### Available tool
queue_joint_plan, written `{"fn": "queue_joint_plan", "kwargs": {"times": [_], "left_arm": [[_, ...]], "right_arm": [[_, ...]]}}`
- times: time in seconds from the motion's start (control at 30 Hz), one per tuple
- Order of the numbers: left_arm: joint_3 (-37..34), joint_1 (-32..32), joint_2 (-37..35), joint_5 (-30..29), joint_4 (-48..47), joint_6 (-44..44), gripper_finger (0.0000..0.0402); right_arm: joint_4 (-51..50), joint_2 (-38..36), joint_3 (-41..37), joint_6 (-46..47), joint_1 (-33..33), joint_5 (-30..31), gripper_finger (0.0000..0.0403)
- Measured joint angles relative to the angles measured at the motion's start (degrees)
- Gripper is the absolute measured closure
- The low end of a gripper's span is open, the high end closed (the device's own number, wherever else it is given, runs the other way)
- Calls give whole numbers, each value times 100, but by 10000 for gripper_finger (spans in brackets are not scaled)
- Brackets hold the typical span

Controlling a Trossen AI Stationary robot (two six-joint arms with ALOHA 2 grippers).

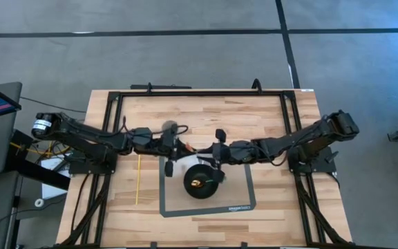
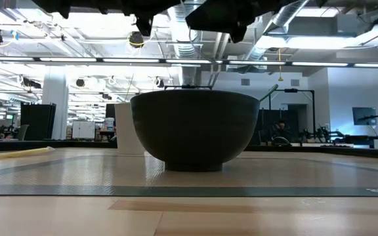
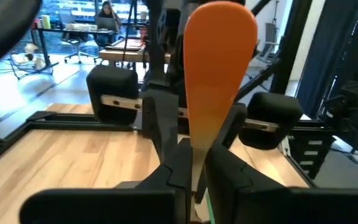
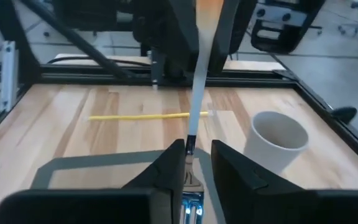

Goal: Pick & Place Utensil
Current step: Put the orange fork into the black bowl on the transparent mat

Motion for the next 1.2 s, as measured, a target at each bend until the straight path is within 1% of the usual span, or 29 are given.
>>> {"fn": "queue_joint_plan", "kwargs": {"times": [0.07,0.17,0.27,0.33,0.47,0.57,0.7,0.77,0.87,1.0,1.2], "left_arm": [[-96,-163,-2,-284,6,-35,380],[-316,-405,9,-870,-64,-136,380],[-536,-604,7,-1351,-15,-462,378],[-690,-784,7,-1417,107,-608,378],[-959,-1059,49,-1422,752,-660,379],[-1042,-1177,250,-1484,1069,-641,378],[-1043,-1184,919,-1503,1715,-551,378],[-1043,-1176,1345,-1493,2218,-530,378],[-1041,-1177,1774,-1519,2752,-419,378],[-1041,-1135,1885,-1964,2846,-207,379],[-1039,-1084,1845,-1988,2830,-201,377]], "right_arm": [[3,-41,-1,-86,83,28,327],[9,-252,12,-152,211,88,326],[-259,-527,0,-150,335,95,326],[-413,-721,2,-150,377,86,326],[-702,-1060,8,-89,429,90,326],[-826,-1177,0,111,429,87,326],[-890,-1235,2,197,429,85,326],[-883,-1209,2,199,429,84,326],[-892,-1191,2,196,428,84,326],[-934,-1149,0,111,422,66,326],[-1019,-1154,0,62,422,66,326]]}}
